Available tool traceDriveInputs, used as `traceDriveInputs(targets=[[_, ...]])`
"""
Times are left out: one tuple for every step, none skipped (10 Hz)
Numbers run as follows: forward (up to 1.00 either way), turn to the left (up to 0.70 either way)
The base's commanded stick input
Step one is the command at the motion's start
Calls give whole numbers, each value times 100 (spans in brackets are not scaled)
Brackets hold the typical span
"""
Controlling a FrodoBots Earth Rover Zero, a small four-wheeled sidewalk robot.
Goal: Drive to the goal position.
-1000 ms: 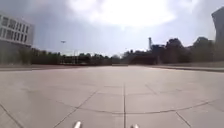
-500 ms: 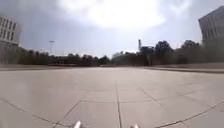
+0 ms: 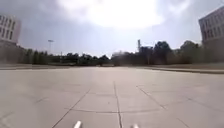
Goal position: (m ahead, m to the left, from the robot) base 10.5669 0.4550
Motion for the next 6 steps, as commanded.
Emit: traceDriveInputs(targets=[[70, -1], [70, -1], [70, -1], [70, -1], [70, -1], [70, -1]])
